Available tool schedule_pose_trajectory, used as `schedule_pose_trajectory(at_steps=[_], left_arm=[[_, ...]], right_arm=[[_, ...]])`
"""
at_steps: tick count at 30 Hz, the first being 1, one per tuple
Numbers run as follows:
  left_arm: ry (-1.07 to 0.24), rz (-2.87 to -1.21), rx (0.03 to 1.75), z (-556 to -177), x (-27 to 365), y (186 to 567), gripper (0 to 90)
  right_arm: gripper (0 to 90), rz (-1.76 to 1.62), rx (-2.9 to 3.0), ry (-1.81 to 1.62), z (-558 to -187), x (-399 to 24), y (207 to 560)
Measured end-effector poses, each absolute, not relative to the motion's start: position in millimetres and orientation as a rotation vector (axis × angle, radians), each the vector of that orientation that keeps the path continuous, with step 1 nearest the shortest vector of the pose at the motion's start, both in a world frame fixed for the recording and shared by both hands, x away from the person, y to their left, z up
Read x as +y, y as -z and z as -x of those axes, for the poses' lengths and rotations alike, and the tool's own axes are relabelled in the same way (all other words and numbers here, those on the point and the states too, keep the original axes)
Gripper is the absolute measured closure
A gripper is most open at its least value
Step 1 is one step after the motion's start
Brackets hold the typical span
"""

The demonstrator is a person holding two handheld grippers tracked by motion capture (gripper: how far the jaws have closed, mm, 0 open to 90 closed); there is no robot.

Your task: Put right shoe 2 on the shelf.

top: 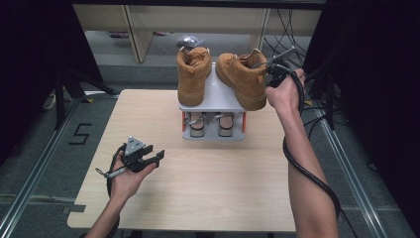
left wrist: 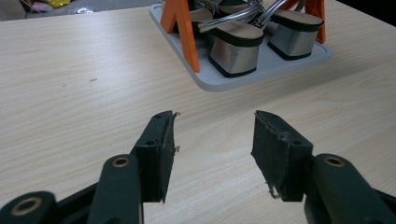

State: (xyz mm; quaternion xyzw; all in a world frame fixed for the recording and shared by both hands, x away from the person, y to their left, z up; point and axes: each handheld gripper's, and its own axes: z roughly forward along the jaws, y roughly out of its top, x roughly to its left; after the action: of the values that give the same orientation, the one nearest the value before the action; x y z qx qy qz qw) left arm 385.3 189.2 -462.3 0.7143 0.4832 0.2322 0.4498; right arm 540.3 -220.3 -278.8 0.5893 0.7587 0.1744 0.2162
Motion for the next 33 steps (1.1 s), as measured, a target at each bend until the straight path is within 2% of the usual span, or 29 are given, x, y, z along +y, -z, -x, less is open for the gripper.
schedule_pose_trajectory(at_steps=[9,33], left_arm=[[-0.57,-1.766,1.189,-386,188,463,48.0],[-0.567,-1.774,1.188,-388,186,463,48.0]], right_arm=[[90.0,-1.654,2.129,-0.458,-535,-222,298],[90.0,-1.69,2.108,-0.511,-531,-218,299]])
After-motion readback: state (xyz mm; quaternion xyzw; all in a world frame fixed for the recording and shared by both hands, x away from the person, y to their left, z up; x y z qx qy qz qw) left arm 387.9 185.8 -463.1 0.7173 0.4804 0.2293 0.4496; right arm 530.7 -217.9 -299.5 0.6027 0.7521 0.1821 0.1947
